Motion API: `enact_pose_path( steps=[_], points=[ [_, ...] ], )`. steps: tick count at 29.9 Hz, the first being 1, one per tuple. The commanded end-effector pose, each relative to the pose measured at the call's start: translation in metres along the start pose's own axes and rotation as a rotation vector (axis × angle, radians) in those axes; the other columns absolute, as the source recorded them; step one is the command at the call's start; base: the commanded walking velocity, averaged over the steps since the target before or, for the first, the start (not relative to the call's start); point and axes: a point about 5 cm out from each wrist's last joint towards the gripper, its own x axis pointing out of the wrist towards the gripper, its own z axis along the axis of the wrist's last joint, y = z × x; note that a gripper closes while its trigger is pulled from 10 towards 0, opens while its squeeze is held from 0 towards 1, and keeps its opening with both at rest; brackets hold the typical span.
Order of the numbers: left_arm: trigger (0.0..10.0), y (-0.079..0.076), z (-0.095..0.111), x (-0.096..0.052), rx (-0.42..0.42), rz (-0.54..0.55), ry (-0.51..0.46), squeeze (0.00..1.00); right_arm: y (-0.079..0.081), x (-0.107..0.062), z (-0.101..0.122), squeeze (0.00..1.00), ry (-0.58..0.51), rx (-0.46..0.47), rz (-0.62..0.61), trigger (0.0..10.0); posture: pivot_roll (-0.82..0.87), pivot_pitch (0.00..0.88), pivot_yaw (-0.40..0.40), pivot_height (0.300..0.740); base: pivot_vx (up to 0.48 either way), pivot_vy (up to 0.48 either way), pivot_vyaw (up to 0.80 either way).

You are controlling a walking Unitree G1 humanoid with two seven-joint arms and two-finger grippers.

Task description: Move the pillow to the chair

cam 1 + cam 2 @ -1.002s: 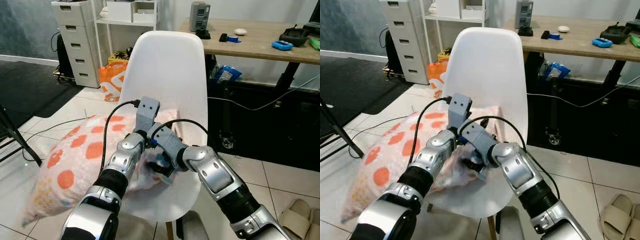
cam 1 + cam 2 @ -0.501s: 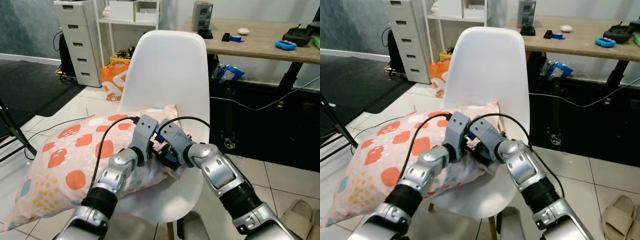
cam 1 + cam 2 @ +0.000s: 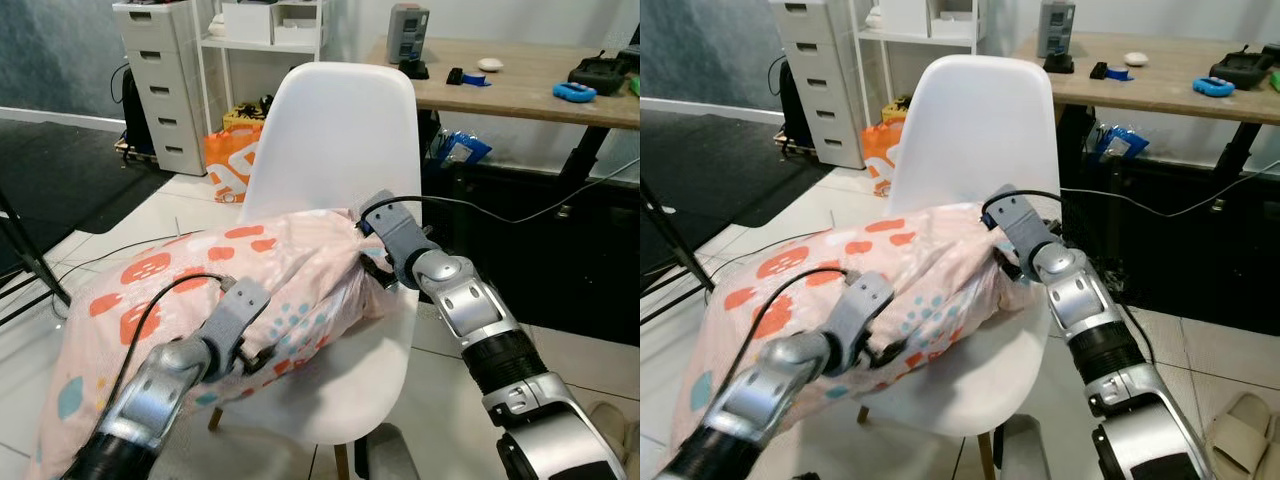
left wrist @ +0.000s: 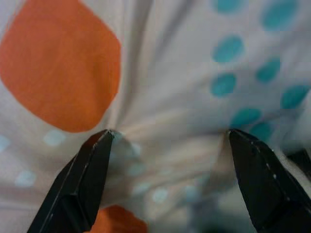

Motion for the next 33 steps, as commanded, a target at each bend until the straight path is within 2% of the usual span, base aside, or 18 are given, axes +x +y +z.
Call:
enact_pose_path(
  steps=[1,4,5,6,8,9,11,14,15,16,17,21,22,23,25,27,30,33],
  points=[
    [10.0,-0.005,-0.017,-0.006,-0.042,-0.04,0.097,0.0,-0.009,0.001,0.004,0.0,-0.019,-0.012,-0.038,10.0,-0.18,0.041,-0.023,0.326,0.0,0.0,0.0],
    [10.0,-0.006,-0.031,-0.011,-0.079,-0.04,0.169,0.0,-0.009,0.002,-0.002,0.0,0.002,-0.043,-0.037,10.0,-0.18,0.037,-0.024,0.326,0.0,0.0,0.0],
    [10.0,-0.005,-0.034,-0.012,-0.091,-0.021,0.197,0.0,-0.005,0.003,-0.012,0.0,0.04,-0.109,0.001,10.0,-0.18,0.03,-0.025,0.326,0.0,0.0,0.0],
    [10.0,-0.005,-0.034,-0.012,-0.091,-0.021,0.197,0.0,-0.005,0.003,-0.012,0.0,0.04,-0.109,0.001,10.0,-0.18,0.03,-0.025,0.326,0.0,0.0,0.0],
    [10.0,-0.001,-0.036,-0.014,-0.12,0.024,0.222,0.0,0.008,0.002,-0.037,0.0,0.116,-0.234,0.137,10.0,-0.18,0.033,-0.027,0.326,0.0,0.0,0.0],
    [10.0,-0.001,-0.036,-0.014,-0.12,0.024,0.222,0.0,0.008,0.002,-0.037,0.0,0.116,-0.234,0.137,10.0,-0.18,0.033,-0.027,0.326,0.0,0.0,0.0],
    [10.0,0.004,-0.032,-0.016,-0.163,0.07,0.206,0.0,0.028,-0.008,-0.053,0.0,0.082,-0.276,0.382,10.0,-0.18,0.033,-0.024,0.326,0.0,0.0,0.0],
    [10.0,0.004,-0.032,-0.016,-0.163,0.07,0.206,0.0,0.028,-0.008,-0.053,0.0,0.082,-0.276,0.382,10.0,-0.18,0.033,-0.024,0.326,0.0,0.0,0.0],
    [10.0,0.005,-0.03,-0.017,-0.175,0.086,0.2,0.0,0.033,-0.013,-0.055,0.0,0.044,-0.297,0.461,10.0,-0.18,0.034,-0.023,0.326,0.0,0.0,0.0],
    [10.0,0.007,-0.03,-0.018,-0.186,0.101,0.193,0.0,0.038,-0.023,-0.055,0.0,0.008,-0.257,0.581,10.0,-0.18,0.037,-0.024,0.326,0.0,0.0,0.0],
    [10.0,0.007,-0.03,-0.018,-0.186,0.101,0.193,0.0,0.038,-0.023,-0.055,0.0,0.008,-0.257,0.581,10.0,-0.18,0.037,-0.024,0.326,0.0,0.0,0.0],
    [10.0,0.008,-0.029,-0.021,-0.198,0.112,0.199,0.0,0.042,-0.038,-0.057,0.0,-0.016,-0.219,0.736,10.0,-0.18,0.039,-0.023,0.326,0.0,0.0,0.0],
    [10.0,0.008,-0.028,-0.022,-0.201,0.113,0.201,0.0,0.046,-0.048,-0.06,0.0,-0.015,-0.204,0.849,10.0,-0.18,0.041,-0.025,0.326,0.0,0.0,0.0],
    [10.0,0.007,-0.027,-0.023,-0.201,0.114,0.202,0.0,0.052,-0.071,-0.063,0.0,-0.01,-0.175,1.063,10.0,-0.18,0.042,-0.025,0.326,0.0,0.0,0.0],
    [10.0,0.007,-0.027,-0.023,-0.201,0.114,0.202,0.0,0.052,-0.071,-0.063,0.0,-0.01,-0.175,1.063,10.0,-0.18,0.042,-0.025,0.326,0.0,0.0,0.0],
    [10.0,0.007,-0.027,-0.023,-0.203,0.117,0.204,0.0,0.054,-0.08,-0.063,0.0,-0.012,-0.165,1.14,10.0,-0.17,0.044,-0.026,0.326,0.0,0.0,0.0],
    [10.0,0.007,-0.026,-0.024,-0.206,0.123,0.208,0.0,0.053,-0.072,-0.066,0.0,0.004,-0.187,1.087,10.0,-0.18,0.044,-0.024,0.326,0.0,0.0,0.0],
    [10.0,0.007,-0.026,-0.025,-0.211,0.127,0.209,0.0,0.048,-0.056,-0.079,0.0,0.099,-0.259,0.946,10.0,-0.17,0.046,-0.025,0.326,0.0,0.0,0.0]
  ],
)
